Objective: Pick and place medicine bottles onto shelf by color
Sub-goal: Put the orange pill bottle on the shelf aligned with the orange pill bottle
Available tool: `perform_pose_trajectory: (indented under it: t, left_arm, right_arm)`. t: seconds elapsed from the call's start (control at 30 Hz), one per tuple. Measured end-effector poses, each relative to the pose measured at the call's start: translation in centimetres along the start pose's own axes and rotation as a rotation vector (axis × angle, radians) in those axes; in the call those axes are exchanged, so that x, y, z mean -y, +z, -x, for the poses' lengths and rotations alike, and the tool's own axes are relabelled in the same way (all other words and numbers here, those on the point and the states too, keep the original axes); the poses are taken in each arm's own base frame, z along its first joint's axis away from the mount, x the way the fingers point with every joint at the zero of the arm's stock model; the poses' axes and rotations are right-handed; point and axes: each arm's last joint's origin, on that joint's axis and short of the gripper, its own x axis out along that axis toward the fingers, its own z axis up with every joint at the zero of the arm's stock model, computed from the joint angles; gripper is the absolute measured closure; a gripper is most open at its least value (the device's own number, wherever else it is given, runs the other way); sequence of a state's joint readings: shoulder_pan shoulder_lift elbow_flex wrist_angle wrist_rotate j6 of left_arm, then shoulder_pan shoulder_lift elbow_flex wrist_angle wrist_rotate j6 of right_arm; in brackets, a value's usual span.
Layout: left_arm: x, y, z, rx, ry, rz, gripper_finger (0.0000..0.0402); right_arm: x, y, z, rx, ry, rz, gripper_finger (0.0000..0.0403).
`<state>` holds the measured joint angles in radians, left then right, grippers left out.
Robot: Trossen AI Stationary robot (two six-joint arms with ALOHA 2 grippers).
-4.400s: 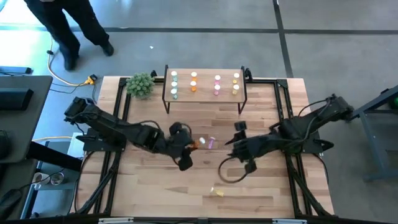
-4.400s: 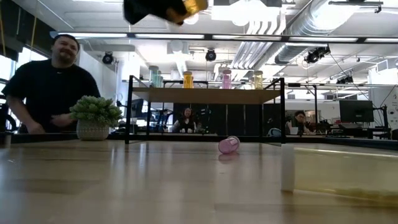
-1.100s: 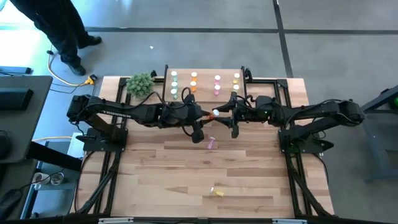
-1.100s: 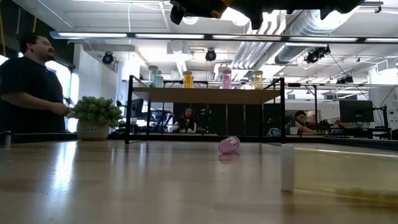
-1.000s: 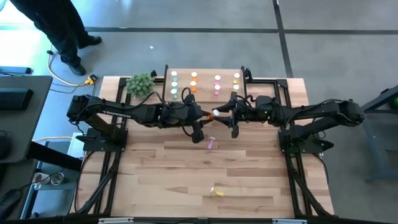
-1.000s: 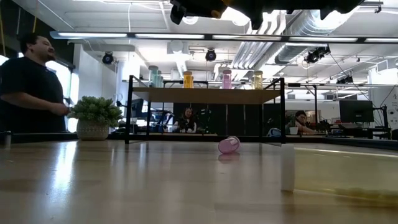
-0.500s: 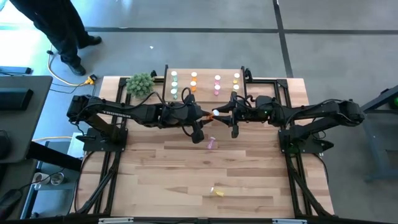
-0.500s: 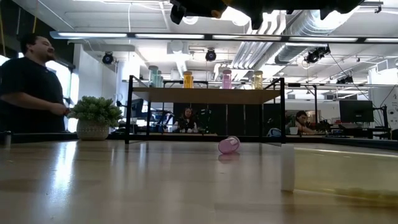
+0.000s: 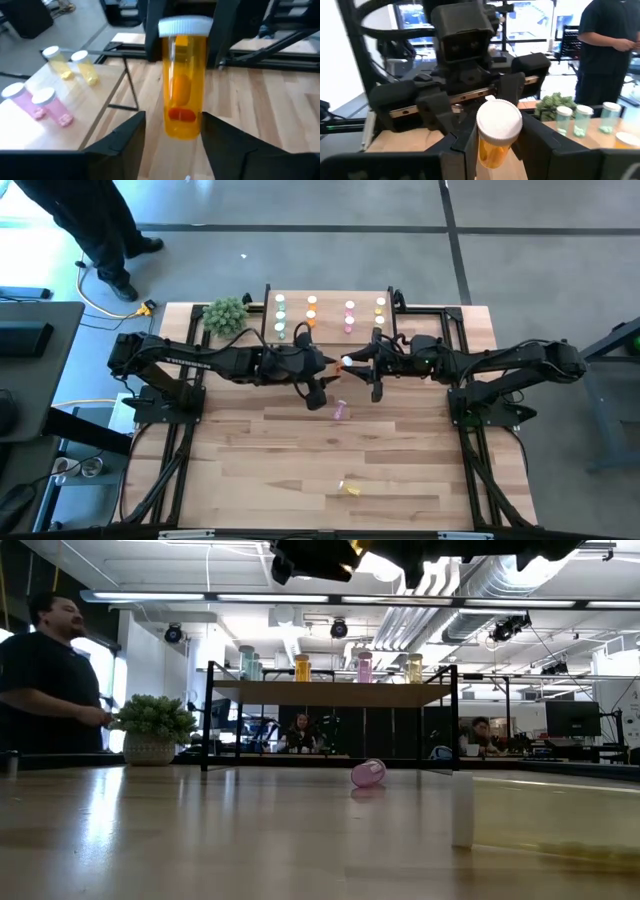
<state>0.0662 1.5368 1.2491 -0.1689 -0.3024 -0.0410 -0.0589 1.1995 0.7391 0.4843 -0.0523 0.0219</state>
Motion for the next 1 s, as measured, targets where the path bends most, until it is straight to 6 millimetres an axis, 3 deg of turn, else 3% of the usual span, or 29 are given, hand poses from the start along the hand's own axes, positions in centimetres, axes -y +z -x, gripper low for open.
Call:
perform_pose_trajectory:
  t: [0.17,0.43,0.7,0.83,1.0]
  left_arm:
    - [-0.2,-0.5,0.2,-0.054,0.033,0.017,0.0194]
    - [-0.9,-0.7,2.3,-0.136,0.040,0.042,0.0194]
    - [-1.7,-0.7,5.1,-0.200,0.029,0.016,0.0194]
    - [-2.1,-1.5,5.8,-0.248,0.021,0.035,0.0194]
    - [-2.1,-3.8,5.6,-0.257,0.021,0.085,0.0194]
  right_arm:
    - [0.4,-0.3,0.0,-0.025,-0.068,0.000,0.0299]
    - [1.8,-0.3,0.1,-0.041,-0.126,-0.024,0.0299]
    - [3.3,2.1,-0.2,-0.095,-0.188,0.026,0.0299]
    - [4.5,2.9,-0.9,-0.124,-0.222,0.050,0.0300]
    - [6.2,3.1,-3.2,-0.226,-0.235,0.077,0.0300]
